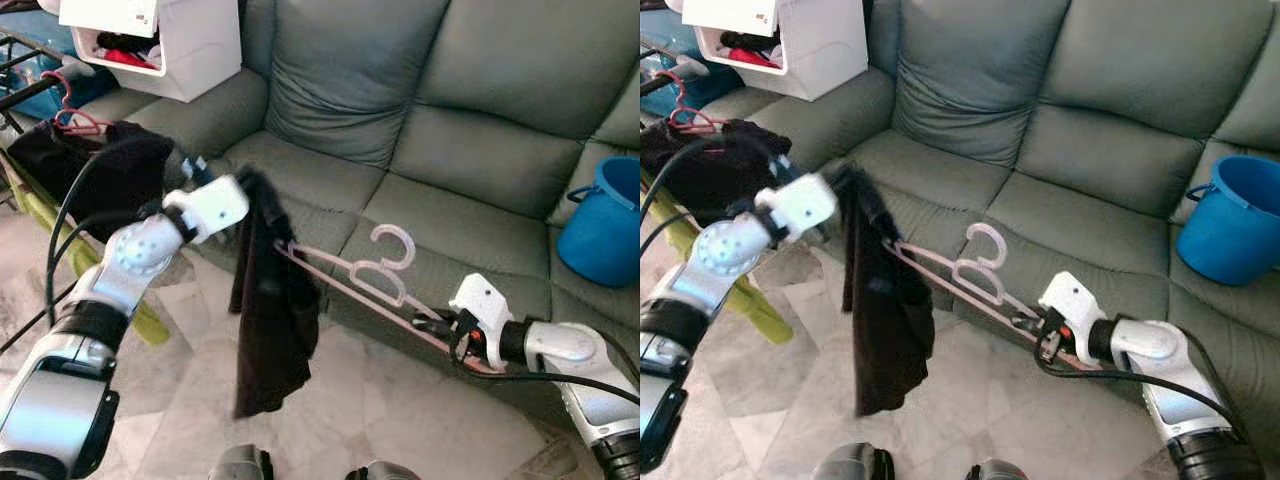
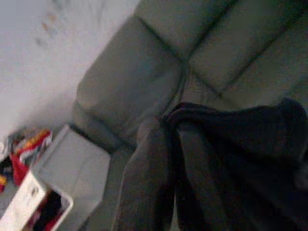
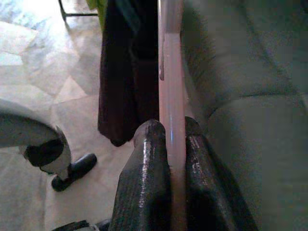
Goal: Hang hanger
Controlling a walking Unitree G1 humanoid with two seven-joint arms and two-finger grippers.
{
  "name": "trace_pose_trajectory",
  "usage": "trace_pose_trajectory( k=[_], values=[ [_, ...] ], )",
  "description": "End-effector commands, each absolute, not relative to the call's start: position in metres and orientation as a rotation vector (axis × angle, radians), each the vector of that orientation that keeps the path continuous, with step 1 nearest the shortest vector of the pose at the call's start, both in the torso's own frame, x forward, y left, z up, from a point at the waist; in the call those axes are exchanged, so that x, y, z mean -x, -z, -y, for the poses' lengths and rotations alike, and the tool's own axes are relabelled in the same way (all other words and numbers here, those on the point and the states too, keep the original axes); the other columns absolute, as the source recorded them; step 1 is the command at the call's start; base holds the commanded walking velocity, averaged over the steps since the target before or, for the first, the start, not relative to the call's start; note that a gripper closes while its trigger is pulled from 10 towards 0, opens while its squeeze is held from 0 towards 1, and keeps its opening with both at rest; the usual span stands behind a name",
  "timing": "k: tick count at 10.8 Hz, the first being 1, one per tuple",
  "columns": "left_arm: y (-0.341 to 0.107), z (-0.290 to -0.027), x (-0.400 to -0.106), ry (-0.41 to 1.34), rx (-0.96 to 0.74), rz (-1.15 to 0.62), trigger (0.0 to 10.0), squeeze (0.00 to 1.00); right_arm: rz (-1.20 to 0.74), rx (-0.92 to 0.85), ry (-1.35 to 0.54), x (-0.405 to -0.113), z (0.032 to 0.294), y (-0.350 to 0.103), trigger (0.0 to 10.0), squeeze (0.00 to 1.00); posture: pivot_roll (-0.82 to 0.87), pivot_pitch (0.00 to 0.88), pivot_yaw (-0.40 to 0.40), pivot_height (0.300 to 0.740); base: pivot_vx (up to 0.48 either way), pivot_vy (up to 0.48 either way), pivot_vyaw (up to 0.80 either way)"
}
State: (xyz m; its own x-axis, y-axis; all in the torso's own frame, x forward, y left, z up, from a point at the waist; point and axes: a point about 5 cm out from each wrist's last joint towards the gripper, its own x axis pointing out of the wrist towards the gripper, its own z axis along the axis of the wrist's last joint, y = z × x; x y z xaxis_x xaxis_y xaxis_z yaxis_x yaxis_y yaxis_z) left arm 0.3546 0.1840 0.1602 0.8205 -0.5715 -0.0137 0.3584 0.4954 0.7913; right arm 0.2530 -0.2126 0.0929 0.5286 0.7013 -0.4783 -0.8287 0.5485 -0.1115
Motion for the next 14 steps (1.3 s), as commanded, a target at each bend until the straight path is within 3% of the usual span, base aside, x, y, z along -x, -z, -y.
trace_pose_trajectory(
  k=[1,6,8,9,11,14],
  values=[
    [-0.167,-0.188,-0.357,0.533,-0.9,0.278,10.0,0.0,-0.33,0.37,-0.949,-0.259,0.209,-0.113,10.0,0.0,-0.11,0.0,-0.016,0.74,0.0,0.0,0.0],
    [-0.16,-0.178,-0.354,0.598,-0.915,0.272,10.0,0.0,-0.304,0.424,-0.945,-0.264,0.21,-0.119,10.0,0.0,-0.11,0.0,-0.019,0.74,0.0,0.0,0.0],
    [-0.152,-0.2,-0.36,0.478,-0.988,0.16,10.0,0.0,-0.34,0.417,-0.967,-0.26,0.211,-0.12,10.0,0.0,-0.11,0.0,-0.017,0.74,0.0,0.0,0.0],
    [-0.16,-0.2,-0.363,0.451,-0.941,0.185,10.0,0.0,-0.434,0.51,-0.917,-0.257,0.226,-0.104,10.0,0.0,-0.11,0.0,-0.017,0.74,0.0,0.0,0.0],
    [-0.165,-0.198,-0.364,0.44,-0.945,0.211,10.0,0.0,-0.484,0.472,-0.819,-0.258,0.236,-0.094,10.0,0.0,-0.11,0.0,-0.012,0.74,0.0,0.0,0.0],
    [-0.171,-0.192,-0.365,0.446,-0.922,0.241,10.0,0.0,-0.489,0.438,-0.851,-0.258,0.228,-0.081,10.0,0.0,-0.11,0.0,-0.011,0.74,0.0,0.0,0.0]
  ],
)
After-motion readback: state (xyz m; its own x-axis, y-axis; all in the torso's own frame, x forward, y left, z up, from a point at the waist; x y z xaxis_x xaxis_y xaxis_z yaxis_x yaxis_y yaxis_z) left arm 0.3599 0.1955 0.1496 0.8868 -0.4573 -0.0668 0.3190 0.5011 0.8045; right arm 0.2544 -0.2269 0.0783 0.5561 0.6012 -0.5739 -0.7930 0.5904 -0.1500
